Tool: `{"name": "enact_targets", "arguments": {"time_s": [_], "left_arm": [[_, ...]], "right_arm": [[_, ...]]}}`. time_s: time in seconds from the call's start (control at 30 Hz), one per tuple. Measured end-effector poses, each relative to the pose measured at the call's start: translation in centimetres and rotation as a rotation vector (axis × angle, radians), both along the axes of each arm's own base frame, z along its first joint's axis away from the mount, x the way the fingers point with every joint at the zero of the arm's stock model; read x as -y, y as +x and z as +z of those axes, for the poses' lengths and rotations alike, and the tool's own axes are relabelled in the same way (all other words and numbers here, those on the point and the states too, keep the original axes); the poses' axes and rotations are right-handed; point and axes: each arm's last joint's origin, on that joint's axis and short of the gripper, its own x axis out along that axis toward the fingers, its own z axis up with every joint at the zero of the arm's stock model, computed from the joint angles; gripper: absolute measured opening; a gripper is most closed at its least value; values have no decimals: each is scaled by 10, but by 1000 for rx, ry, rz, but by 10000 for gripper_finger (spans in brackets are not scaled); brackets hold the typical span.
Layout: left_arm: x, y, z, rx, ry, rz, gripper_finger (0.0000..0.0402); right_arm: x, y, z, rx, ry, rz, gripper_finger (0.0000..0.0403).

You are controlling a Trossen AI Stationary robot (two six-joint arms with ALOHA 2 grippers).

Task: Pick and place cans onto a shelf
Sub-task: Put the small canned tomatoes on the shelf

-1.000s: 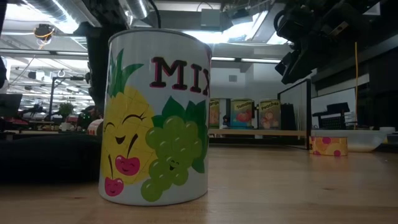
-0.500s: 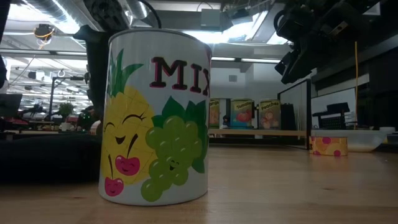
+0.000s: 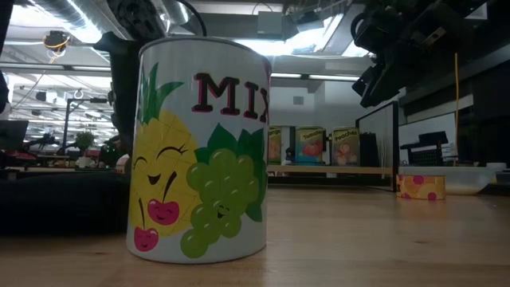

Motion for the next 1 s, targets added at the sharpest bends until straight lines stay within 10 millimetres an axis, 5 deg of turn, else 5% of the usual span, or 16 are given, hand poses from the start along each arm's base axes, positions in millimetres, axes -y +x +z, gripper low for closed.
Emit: {"name": "enact_targets", "arguments": {"time_s": [0.17, 0.57, 1.0], "left_arm": [[0, 0, 0, -1, 4, 0, 5], [5, 0, -1, -2, -64, -5, 1], [33, 0, -4, 12, -239, -36, 1]], "right_arm": [[0, 0, 0, 0, 0, 0, 118], [0, 0, 0, 0, 0, 0, 118], [0, 0, 0, 0, 0, 0, 118]]}}
